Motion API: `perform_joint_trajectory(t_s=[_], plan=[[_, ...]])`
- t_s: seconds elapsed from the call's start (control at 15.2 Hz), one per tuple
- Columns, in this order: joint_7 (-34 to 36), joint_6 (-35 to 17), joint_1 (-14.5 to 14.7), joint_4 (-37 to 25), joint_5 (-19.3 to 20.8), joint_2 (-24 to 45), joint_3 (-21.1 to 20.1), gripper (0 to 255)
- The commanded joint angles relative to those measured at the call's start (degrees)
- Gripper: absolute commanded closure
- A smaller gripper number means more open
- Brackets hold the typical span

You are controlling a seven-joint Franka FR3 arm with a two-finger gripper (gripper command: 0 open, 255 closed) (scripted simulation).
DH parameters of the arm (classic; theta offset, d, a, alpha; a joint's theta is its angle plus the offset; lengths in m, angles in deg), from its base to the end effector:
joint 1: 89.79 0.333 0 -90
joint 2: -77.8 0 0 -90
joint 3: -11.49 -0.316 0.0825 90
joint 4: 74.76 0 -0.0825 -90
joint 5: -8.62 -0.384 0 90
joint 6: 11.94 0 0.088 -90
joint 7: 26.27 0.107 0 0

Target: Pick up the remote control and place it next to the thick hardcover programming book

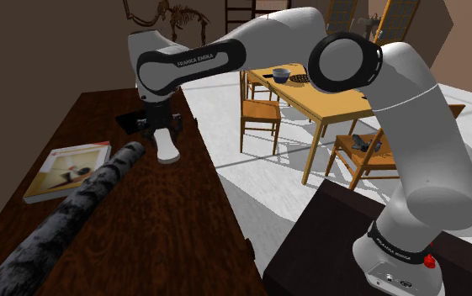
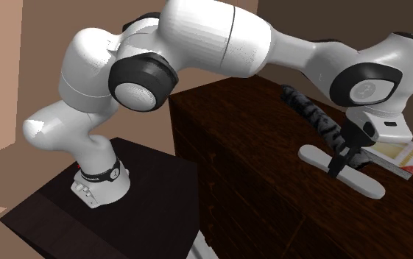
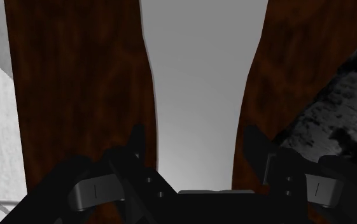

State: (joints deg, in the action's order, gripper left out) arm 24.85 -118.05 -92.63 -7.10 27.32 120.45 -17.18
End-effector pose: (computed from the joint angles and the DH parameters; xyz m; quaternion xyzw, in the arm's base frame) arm 0.7159 0.2019 0.3810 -0.9727 0.2317 0.0024 0.0091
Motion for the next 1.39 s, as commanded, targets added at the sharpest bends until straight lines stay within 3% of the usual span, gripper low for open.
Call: perform_joint_trajectory(t_s=[0.0,0.26,0.79,0.86,1.19,1.32], plan=[[0.11,-1.34,-0.16,1.01,0.18,0.34,0.13,255],[0.46,-4.2,-0.34,3.05,0.66,1.27,0.45,255],[0.46,-4.2,-0.34,3.05,0.66,1.27,0.45,255],[0.46,-4.2,-0.34,3.06,0.65,1.27,0.45,0],[0.46,-4.21,-0.35,3.08,0.65,1.26,0.45,0],[0.04,-1.09,-0.19,0.86,0.13,0.23,0.1,0]])
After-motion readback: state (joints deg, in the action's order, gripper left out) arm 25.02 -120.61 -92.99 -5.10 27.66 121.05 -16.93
